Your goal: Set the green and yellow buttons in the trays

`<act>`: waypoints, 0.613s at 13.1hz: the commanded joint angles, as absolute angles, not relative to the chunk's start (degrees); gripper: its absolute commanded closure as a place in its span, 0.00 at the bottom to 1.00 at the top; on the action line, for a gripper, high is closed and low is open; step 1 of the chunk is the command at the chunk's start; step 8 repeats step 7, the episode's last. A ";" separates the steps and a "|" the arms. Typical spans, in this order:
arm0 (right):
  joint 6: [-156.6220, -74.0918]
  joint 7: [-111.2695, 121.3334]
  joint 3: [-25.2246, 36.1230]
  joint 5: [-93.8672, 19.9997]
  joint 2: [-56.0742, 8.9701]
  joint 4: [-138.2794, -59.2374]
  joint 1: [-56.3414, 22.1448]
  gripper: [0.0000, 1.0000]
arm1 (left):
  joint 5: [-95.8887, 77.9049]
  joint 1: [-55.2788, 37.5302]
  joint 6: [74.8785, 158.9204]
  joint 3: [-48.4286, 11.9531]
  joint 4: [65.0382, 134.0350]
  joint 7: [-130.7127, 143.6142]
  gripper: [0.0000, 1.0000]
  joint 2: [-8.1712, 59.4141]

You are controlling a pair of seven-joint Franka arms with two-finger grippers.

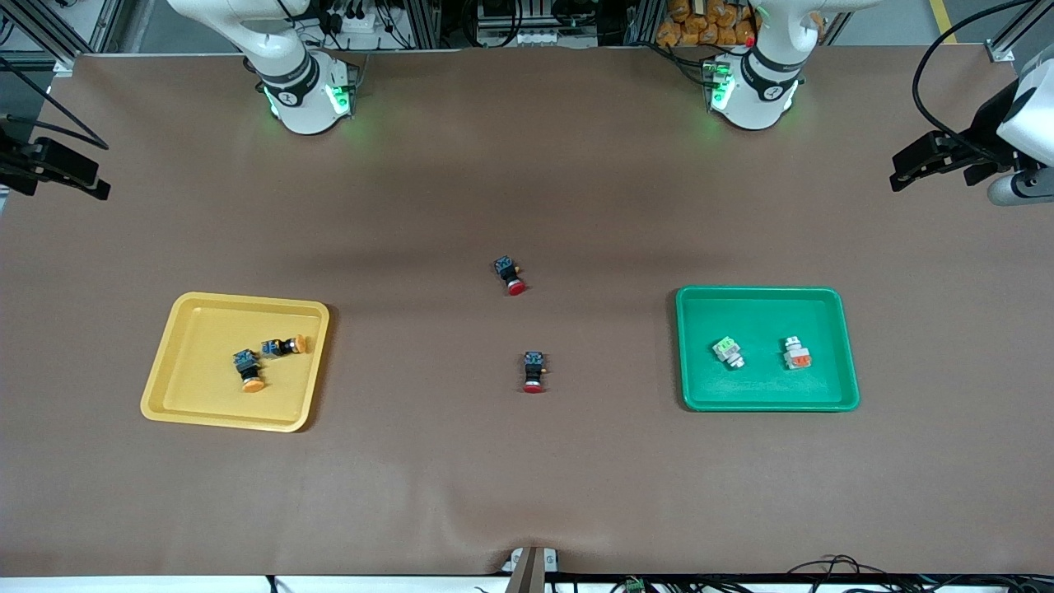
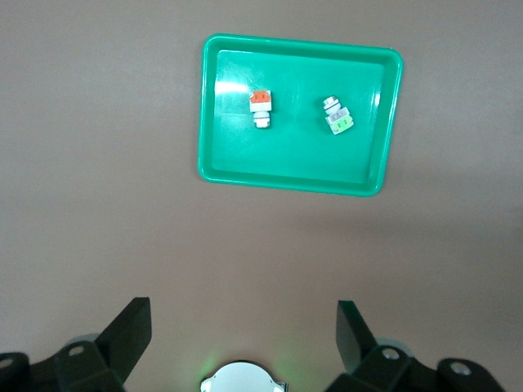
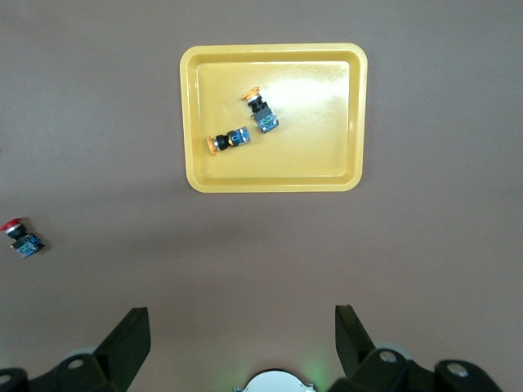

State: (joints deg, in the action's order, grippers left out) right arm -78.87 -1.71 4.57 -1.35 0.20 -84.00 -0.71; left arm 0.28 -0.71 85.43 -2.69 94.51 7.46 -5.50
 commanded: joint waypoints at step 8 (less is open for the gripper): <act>-79.28 -1.58 3.08 -0.97 2.29 -85.69 0.18 0.00 | -0.09 -0.79 84.20 -4.57 92.90 8.26 0.00 -4.83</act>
